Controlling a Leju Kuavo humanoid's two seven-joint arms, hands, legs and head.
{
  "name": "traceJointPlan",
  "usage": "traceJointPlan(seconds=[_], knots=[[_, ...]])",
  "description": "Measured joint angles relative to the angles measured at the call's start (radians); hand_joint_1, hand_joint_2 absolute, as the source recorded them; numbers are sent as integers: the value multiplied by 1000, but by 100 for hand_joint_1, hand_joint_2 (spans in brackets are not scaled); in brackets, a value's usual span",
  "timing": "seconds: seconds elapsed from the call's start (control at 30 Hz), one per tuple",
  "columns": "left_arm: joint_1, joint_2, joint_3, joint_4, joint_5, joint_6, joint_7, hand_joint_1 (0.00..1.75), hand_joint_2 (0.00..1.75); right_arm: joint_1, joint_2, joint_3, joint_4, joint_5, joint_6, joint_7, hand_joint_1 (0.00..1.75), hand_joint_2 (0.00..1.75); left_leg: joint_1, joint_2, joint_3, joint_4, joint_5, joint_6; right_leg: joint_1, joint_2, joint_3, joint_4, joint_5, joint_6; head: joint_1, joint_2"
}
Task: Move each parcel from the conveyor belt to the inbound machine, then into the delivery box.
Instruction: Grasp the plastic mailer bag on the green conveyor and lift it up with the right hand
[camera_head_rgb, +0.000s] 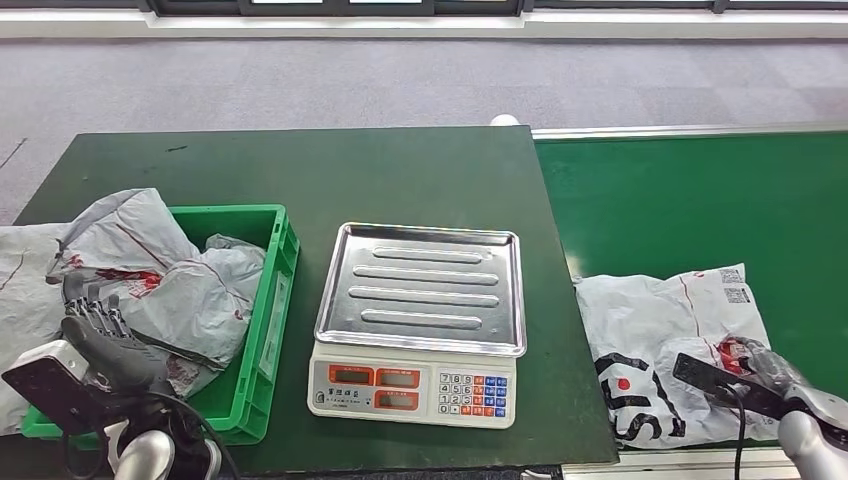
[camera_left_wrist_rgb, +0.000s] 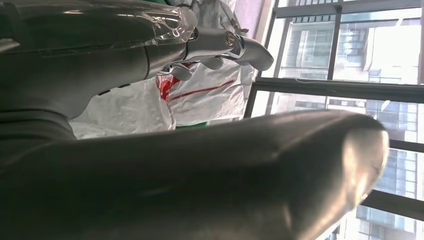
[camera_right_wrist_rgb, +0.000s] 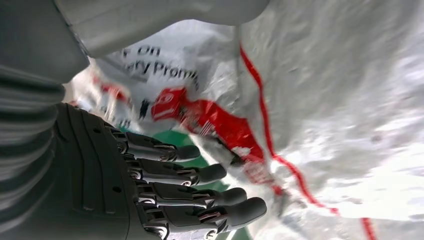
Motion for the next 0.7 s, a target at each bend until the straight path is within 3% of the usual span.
traceJointPlan(seconds=[0.03,0.17,0.4,0.7], knots=[[0,0,0,0,1,-3,3,0,0,-10,8,10,14,-10,6,-12,1,175,0,1,0,0,0,0,0,0,0,0,0,0,0,0],[-10,-6,0,6,-1,-16,15,0,0,-46,67,65,82,-28,16,-43,175,175,1,2,0,0,0,0,1,1,-1,0,0,0,0,0],[-40,-10,-2,40,-1,-32,28,0,0,-139,154,180,203,-39,22,-121,175,175,9,16,12,0,-6,-7,7,16,8,-4,0,-4,0,0],[-44,-9,-1,54,15,-33,27,0,0,-204,175,292,260,-48,4,-160,175,175,14,20,22,0,-8,-8,12,19,20,-8,2,-5,0,0]])
